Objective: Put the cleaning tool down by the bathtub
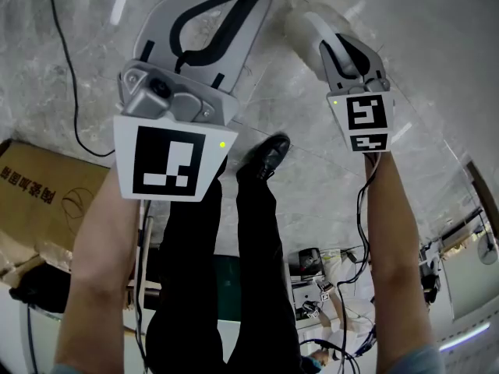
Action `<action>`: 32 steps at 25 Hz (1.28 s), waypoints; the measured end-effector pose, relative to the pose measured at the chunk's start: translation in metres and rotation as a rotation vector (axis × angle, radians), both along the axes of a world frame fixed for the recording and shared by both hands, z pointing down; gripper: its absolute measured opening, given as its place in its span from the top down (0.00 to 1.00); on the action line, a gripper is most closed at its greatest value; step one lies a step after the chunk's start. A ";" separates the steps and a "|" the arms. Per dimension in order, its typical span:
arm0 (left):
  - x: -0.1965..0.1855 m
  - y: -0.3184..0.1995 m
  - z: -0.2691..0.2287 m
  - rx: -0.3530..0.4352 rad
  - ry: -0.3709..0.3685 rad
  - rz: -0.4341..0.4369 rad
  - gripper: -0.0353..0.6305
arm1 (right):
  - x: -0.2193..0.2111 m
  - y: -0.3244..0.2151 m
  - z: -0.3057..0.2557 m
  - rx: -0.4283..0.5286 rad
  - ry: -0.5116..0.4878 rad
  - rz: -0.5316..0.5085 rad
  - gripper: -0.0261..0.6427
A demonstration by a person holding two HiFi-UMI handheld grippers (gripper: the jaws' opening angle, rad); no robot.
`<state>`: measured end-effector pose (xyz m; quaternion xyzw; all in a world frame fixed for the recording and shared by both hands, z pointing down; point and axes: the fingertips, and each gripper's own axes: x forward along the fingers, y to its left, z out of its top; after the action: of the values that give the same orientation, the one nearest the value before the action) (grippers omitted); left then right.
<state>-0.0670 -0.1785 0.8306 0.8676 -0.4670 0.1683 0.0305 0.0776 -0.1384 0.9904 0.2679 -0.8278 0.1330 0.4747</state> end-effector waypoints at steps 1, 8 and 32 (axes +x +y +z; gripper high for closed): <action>0.000 0.001 0.000 -0.001 0.000 -0.001 0.92 | 0.000 0.000 0.001 -0.001 0.003 0.000 0.79; -0.008 0.004 -0.001 0.004 0.007 -0.013 0.92 | -0.005 -0.002 -0.001 0.014 0.008 0.000 0.79; -0.014 -0.003 -0.144 0.095 0.074 -0.122 0.92 | -0.095 -0.041 -0.211 0.290 -0.257 -0.015 0.83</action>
<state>-0.0807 -0.1816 0.6865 0.8437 -0.5248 0.1115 0.0167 -0.0178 -0.1794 0.7791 0.3080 -0.8940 0.0419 0.3228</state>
